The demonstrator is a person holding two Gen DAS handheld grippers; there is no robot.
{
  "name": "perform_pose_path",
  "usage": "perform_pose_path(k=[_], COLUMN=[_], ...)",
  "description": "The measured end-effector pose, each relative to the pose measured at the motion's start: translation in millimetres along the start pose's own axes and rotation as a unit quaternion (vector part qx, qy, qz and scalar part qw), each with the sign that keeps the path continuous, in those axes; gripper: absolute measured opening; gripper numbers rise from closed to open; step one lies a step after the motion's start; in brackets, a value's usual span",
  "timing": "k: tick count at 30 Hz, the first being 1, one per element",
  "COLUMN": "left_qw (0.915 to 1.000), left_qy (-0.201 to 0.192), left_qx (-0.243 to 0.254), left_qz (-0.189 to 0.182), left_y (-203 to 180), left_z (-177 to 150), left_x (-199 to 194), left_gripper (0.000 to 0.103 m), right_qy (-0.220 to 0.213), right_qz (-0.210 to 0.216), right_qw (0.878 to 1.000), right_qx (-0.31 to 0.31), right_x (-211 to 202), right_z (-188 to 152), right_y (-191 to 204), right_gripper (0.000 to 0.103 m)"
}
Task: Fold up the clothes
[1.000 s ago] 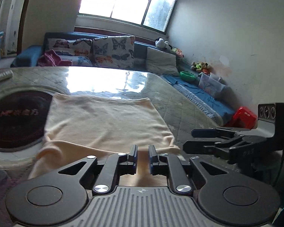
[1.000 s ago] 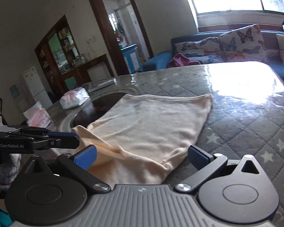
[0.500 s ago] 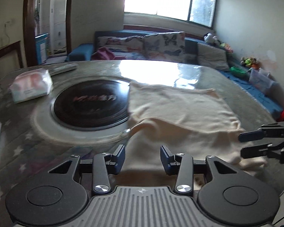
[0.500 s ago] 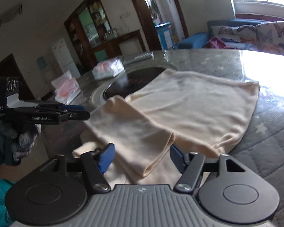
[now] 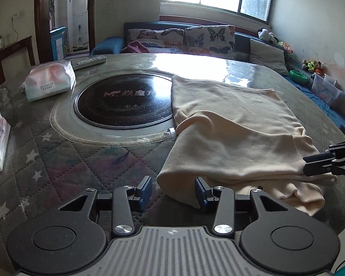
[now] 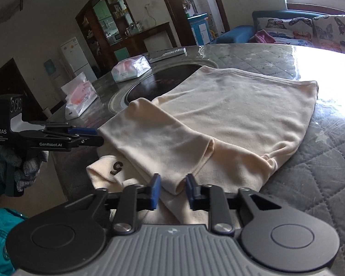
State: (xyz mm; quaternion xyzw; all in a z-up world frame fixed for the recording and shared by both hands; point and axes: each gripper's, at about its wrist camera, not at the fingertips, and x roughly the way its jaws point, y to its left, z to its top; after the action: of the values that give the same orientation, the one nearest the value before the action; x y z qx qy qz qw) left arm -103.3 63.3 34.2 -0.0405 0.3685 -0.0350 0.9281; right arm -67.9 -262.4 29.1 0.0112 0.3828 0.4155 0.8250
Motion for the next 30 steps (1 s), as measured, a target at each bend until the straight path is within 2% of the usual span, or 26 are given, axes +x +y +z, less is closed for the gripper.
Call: perform_pose_path(k=[6, 8, 10, 12, 19, 21, 22, 25, 26, 27, 30], left_qw=[1.0, 1.0, 0.9999, 0.9998, 0.9999, 0.9999, 0.9999, 0.9999, 0.9999, 0.9999, 0.9998], left_qy=[-0.004, -0.007, -0.01, -0.013, -0.011, -0.011, -0.01, -0.009, -0.009, -0.01, -0.015], left_qx=[0.003, 0.007, 0.011, 0.016, 0.01, 0.008, 0.006, 0.001, 0.001, 0.004, 0.015], left_qz=[-0.003, -0.001, 0.0, 0.004, -0.003, -0.004, -0.005, -0.008, -0.008, -0.008, -0.002], left_y=[-2, -4, -4, -4, -4, -5, -4, -4, -5, -6, -9], left_z=[0, 0, -1, 0, -1, -1, -1, -1, -2, -2, -2], left_x=[3, 3, 3, 1, 0, 1, 1, 2, 2, 3, 3], left_gripper=[0.041, 0.032, 0.018, 0.013, 0.017, 0.018, 0.021, 0.026, 0.026, 0.026, 0.023], right_qy=[-0.014, -0.022, -0.027, -0.029, -0.021, -0.018, -0.016, -0.012, -0.01, -0.009, -0.021], right_qz=[-0.002, -0.004, -0.004, -0.004, -0.003, -0.003, -0.003, -0.003, -0.002, -0.003, -0.003], right_qw=[1.0, 1.0, 1.0, 1.0, 1.0, 1.0, 1.0, 1.0, 1.0, 1.0, 1.0], right_qx=[0.006, 0.003, 0.003, 0.003, 0.005, 0.006, 0.006, 0.008, 0.008, 0.008, 0.001], right_x=[-7, -10, -15, -18, -10, -7, -6, -2, 0, 1, -4], right_z=[1, 2, 4, 5, 2, 0, 0, -2, -3, -3, -1], right_y=[-2, -1, -1, 0, 1, 2, 2, 3, 3, 3, 6], right_gripper=[0.005, 0.004, 0.004, 0.003, 0.01, 0.022, 0.022, 0.022, 0.018, 0.008, 0.003])
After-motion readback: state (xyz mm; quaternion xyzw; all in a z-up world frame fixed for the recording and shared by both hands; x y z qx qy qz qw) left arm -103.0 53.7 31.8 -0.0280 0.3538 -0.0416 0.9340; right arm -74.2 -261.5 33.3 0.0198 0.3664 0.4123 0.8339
